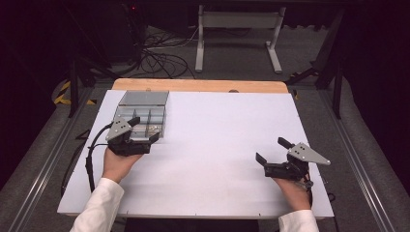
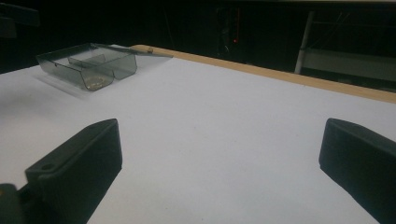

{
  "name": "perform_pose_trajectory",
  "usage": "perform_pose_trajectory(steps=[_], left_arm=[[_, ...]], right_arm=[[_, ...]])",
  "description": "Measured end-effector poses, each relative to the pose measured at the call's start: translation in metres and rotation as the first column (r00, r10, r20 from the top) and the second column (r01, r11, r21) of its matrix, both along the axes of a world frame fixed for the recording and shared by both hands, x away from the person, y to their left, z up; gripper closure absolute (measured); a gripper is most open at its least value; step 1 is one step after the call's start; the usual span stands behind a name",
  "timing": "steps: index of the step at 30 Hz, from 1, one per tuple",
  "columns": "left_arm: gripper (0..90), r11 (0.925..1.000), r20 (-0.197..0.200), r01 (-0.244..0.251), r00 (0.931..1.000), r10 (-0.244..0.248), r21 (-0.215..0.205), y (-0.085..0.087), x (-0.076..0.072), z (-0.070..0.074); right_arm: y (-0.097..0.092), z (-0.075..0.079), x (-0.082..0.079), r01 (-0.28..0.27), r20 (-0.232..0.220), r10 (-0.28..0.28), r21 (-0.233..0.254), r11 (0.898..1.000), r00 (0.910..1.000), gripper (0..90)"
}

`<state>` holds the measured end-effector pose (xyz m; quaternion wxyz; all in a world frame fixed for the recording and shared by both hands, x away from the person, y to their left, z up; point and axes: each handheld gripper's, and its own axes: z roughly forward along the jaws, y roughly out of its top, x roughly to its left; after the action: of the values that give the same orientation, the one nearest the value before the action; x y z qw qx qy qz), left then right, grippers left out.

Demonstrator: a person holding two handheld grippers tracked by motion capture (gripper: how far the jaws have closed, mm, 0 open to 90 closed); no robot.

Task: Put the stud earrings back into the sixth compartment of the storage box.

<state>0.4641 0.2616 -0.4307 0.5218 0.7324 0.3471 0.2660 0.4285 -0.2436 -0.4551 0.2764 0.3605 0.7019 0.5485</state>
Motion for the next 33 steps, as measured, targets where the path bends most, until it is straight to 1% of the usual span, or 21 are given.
perform_pose_trajectory(steps=[3, 4, 5, 10, 11, 13, 14, 16, 17, 18, 20, 23, 24, 29, 31, 33], left_arm=[[7.2, 1.0000, 0.014, 0.001, 0.9999, -0.001, 0.002, 0.004, -0.005, 0.001], [7.2, 1.0000, 0.016, 0.000, 0.9999, 0.000, -0.001, 0.005, -0.007, 0.001], [7.2, 0.9999, 0.016, 0.000, 0.9999, 0.000, -0.014, 0.006, -0.009, 0.001], [7.1, 0.9999, 0.038, -0.001, 0.9993, 0.002, -0.017, 0.014, -0.018, 0.002], [7.1, 0.9998, 0.038, -0.003, 0.9993, 0.003, -0.021, 0.015, -0.020, 0.002], [7.1, 0.9999, 0.043, 0.000, 0.9991, 0.000, -0.014, 0.018, -0.023, 0.001], [7.1, 0.9998, 0.039, 0.000, 0.9992, 0.001, -0.019, 0.019, -0.025, 0.000], [7.1, 0.9999, 0.039, 0.000, 0.9992, 0.000, -0.016, 0.023, -0.028, -0.001], [7.1, 0.9998, 0.045, -0.003, 0.9990, 0.004, -0.021, 0.024, -0.030, -0.002], [7.1, 0.9996, 0.043, -0.004, 0.9991, 0.005, -0.026, 0.026, -0.031, -0.003], [7.1, 0.9996, 0.049, -0.009, 0.9987, 0.010, -0.027, 0.030, -0.034, -0.004], [7.1, 0.9989, 0.050, -0.015, 0.9986, 0.017, -0.044, 0.034, -0.037, -0.005], [7.1, 0.9991, 0.057, -0.015, 0.9982, 0.017, -0.041, 0.036, -0.038, -0.004], [7.1, 0.9990, 0.068, -0.025, 0.9973, 0.027, -0.037, 0.042, -0.045, -0.006], [7.1, 0.9992, 0.072, -0.028, 0.9970, 0.030, -0.029, 0.044, -0.048, -0.007], [7.1, 0.9990, 0.074, -0.030, 0.9967, 0.032, -0.033, 0.046, -0.050, -0.009]], right_arm=[[0.000, 0.000, 0.000, 0.001, 0.001, -0.001, 0.000, 1.000, 1.0000, 0.0], [0.000, 0.000, 0.000, 0.000, 0.001, 0.000, 0.000, 1.000, 1.0000, 0.0], [0.000, 0.000, 0.000, 0.000, 0.001, 0.000, -0.002, 1.000, 1.0000, 0.0], [0.001, 0.000, 0.000, 0.001, 0.007, -0.001, -0.010, 1.000, 1.0000, 0.0], [0.001, 0.000, 0.000, 0.003, 0.006, -0.003, -0.010, 1.000, 1.0000, 0.0], [0.000, -0.001, 0.000, 0.004, 0.005, -0.004, -0.006, 1.000, 1.0000, 0.0], [0.000, -0.001, 0.000, 0.003, 0.004, -0.003, -0.005, 1.000, 1.0000, 0.0], [0.001, -0.001, 0.000, 0.001, 0.006, -0.001, -0.006, 1.000, 1.0000, 0.0], [0.001, -0.001, 0.000, 0.000, 0.007, 0.000, -0.006, 1.000, 1.0000, 0.0], [0.001, -0.001, 0.000, 0.001, 0.007, -0.001, -0.008, 1.000, 1.0000, 0.0], [0.001, -0.001, 0.000, 0.000, 0.006, 0.000, -0.008, 1.000, 1.0000, 0.0], [0.001, -0.001, 0.000, 0.002, 0.010, -0.002, -0.013, 1.000, 0.9999, 0.0], [0.001, -0.001, 0.000, 0.004, 0.016, -0.004, -0.014, 1.000, 0.9999, 0.0], [-0.001, -0.001, 0.000, 0.007, 0.017, -0.007, -0.005, 1.000, 0.9998, 0.0], [0.000, -0.002, 0.000, 0.007, 0.016, -0.007, -0.006, 1.000, 0.9999, 0.0], [0.000, -0.002, 0.000, 0.010, 0.018, -0.010, -0.008, 1.000, 0.9998, 0.0]])
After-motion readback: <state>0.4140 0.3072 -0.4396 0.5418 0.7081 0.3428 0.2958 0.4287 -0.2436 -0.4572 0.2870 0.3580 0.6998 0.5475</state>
